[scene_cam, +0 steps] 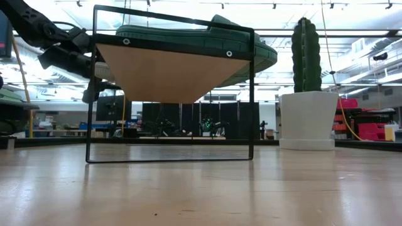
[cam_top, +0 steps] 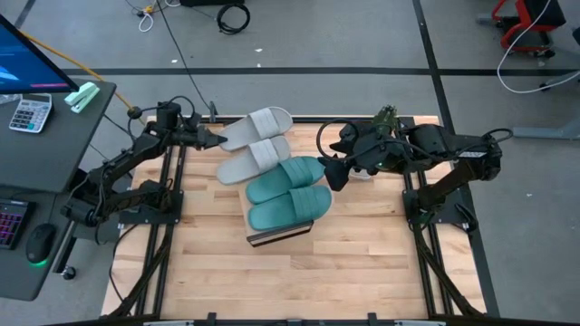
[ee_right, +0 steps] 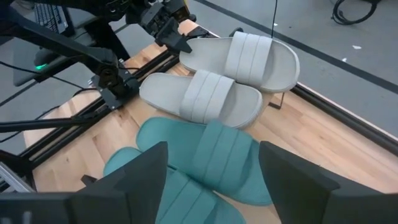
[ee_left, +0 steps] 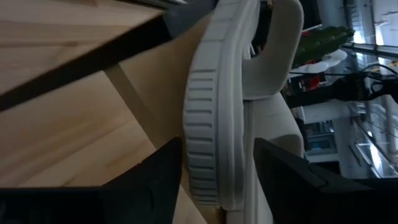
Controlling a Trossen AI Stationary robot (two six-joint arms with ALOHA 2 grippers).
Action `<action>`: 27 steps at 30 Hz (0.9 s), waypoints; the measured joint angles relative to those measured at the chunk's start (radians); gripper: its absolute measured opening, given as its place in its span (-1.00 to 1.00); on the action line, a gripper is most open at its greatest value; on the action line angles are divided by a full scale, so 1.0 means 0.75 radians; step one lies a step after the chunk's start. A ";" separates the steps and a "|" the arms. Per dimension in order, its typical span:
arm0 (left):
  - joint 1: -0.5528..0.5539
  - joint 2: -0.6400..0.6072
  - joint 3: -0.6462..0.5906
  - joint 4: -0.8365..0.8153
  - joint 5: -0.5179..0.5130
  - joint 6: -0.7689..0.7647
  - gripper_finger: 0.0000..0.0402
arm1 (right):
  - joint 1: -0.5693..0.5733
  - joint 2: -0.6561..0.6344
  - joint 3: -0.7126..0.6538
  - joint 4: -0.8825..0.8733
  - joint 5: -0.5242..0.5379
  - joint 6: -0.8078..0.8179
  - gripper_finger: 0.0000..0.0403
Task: Pick and place slides into the shelf
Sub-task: Put the white slipper on the shelf, then adjust the white slipper
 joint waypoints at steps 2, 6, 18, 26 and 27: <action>0.001 0.000 0.000 0.001 -0.017 0.008 0.08 | 0.000 0.000 0.000 0.000 0.000 0.002 0.30; 0.001 0.000 0.000 0.001 -0.025 0.018 0.21 | 0.000 0.000 0.000 0.000 -0.001 0.002 0.33; 0.110 -0.058 0.002 0.048 -0.131 0.032 0.32 | 0.004 0.000 0.000 0.000 -0.001 0.004 0.33; 0.163 -0.208 0.077 0.036 -0.093 -0.084 0.27 | 0.004 0.000 0.000 -0.001 -0.001 0.004 0.33; 0.163 -0.244 0.098 0.035 -0.088 -0.118 0.26 | 0.004 0.000 0.000 -0.001 -0.001 0.004 0.33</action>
